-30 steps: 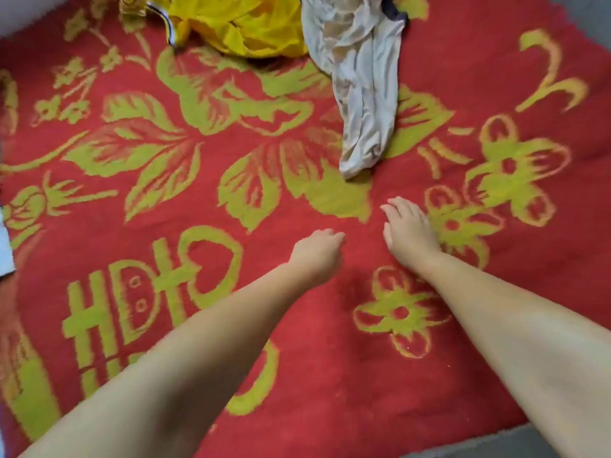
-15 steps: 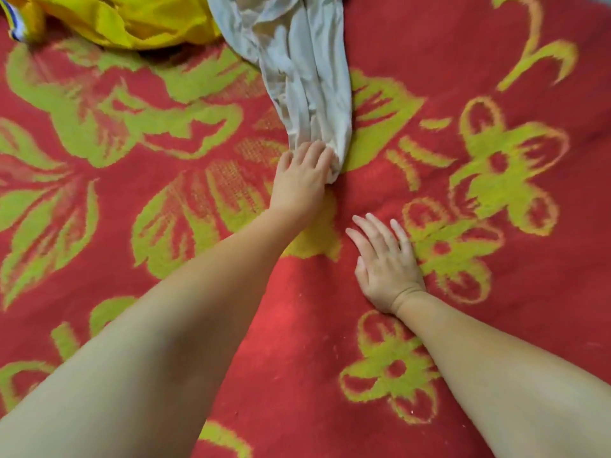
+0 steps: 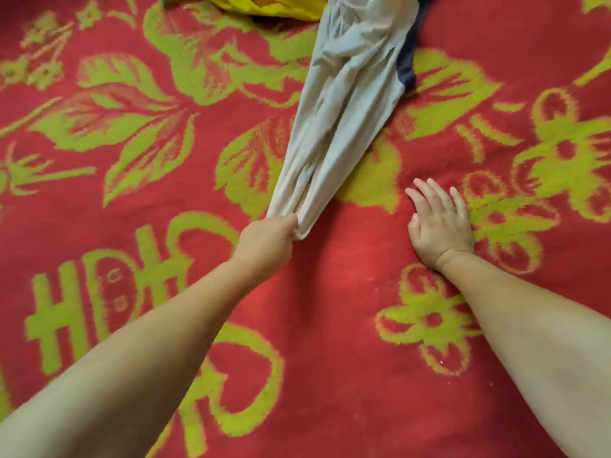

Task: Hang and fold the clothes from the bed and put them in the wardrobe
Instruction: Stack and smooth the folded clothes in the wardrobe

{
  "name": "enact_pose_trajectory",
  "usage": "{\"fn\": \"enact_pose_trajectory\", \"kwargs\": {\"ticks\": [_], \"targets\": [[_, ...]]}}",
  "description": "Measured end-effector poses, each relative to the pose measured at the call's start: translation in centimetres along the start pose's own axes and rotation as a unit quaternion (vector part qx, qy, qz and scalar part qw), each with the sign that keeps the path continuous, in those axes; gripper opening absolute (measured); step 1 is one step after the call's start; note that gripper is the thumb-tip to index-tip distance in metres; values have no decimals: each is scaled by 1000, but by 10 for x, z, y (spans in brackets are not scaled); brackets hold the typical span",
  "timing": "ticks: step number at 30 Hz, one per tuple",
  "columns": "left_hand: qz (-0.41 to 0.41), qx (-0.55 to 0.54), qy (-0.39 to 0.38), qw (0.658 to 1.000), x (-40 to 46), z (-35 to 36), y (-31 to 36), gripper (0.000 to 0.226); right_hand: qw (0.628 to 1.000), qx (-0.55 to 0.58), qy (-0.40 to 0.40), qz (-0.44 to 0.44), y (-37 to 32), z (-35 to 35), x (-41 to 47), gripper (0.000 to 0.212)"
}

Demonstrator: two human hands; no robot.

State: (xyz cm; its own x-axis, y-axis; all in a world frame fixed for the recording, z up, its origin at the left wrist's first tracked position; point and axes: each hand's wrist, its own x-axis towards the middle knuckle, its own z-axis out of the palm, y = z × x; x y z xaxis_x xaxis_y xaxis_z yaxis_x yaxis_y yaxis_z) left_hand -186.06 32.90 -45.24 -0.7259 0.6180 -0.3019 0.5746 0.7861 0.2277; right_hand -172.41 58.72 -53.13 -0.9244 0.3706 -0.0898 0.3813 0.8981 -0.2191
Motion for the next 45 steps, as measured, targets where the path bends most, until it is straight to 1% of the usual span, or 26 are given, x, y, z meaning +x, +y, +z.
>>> {"fn": "enact_pose_trajectory", "kwargs": {"ticks": [2,4,5,8,10,12,15,16,17,20,21,23,24,26,28,29,31,33,36,37,38,39,41,43,44,45], "targets": [[-31,-45,10,998,-54,-2,-17,19,998,-6,-49,38,-13,-7,-2,52],[-53,-111,34,992,-96,-10,-15,25,991,0,-110,71,-34,-21,-9,61],[-57,-157,50,985,-112,-16,-9,27,989,10,-134,67,-46,-30,-16,67],[-68,-280,114,951,-142,-58,19,25,984,29,-178,0,-91,-70,-39,85],[-53,-334,148,930,-154,-105,38,21,983,49,-175,-14,-128,-102,-50,90],[-14,-367,171,914,-168,-164,55,20,984,94,-148,-6,-164,-140,-57,84],[31,-429,202,880,-194,-258,70,25,988,144,-60,-1,-202,-206,-58,47],[41,-441,221,869,-204,-288,72,24,985,165,-44,-2,-211,-232,-57,37],[51,-447,243,860,-214,-317,73,23,979,198,-40,-5,-218,-258,-58,32],[96,-465,297,828,-241,-391,75,23,944,318,-74,-41,-237,-330,-62,31],[107,-467,304,823,-248,-410,78,23,934,342,-81,-61,-246,-350,-65,35],[117,-461,298,827,-257,-440,83,25,912,388,-90,-98,-268,-382,-75,50],[118,-457,290,832,-259,-451,85,27,906,402,-81,-109,-279,-394,-79,52],[110,-459,271,839,-260,-467,85,34,906,400,-57,-130,-302,-415,-84,46],[99,-476,253,837,-262,-477,82,37,928,344,-43,-139,-319,-426,-87,22],[93,-484,248,834,-263,-482,80,38,940,312,-35,-132,-325,-430,-89,18],[86,-509,251,819,-267,-492,73,40,952,281,-21,-121,-337,-430,-92,19],[89,-564,250,782,-272,-504,65,41,954,272,-45,-121,-342,-419,-95,12],[139,-652,242,705,-284,-532,51,43,967,183,-124,-129,-338,-395,-98,22],[151,-665,248,688,-287,-542,44,46,967,174,-138,-123,-333,-388,-100,23],[153,-668,264,679,-290,-552,36,50,965,188,-148,-109,-329,-386,-101,24],[143,-664,288,675,-292,-559,28,53,962,206,-152,-93,-323,-387,-101,26],[91,-649,355,667,-294,-562,3,52,960,230,-147,-71,-319,-397,-92,26],[-9,-605,441,663,-294,-555,-29,41,947,294,-122,-49,-317,-418,-77,30],[-69,-565,478,669,-293,-549,-48,36,934,337,-107,-45,-317,-431,-70,31],[-121,-524,497,681,-291,-541,-67,33,919,380,-92,-47,-317,-446,-64,30]]}}
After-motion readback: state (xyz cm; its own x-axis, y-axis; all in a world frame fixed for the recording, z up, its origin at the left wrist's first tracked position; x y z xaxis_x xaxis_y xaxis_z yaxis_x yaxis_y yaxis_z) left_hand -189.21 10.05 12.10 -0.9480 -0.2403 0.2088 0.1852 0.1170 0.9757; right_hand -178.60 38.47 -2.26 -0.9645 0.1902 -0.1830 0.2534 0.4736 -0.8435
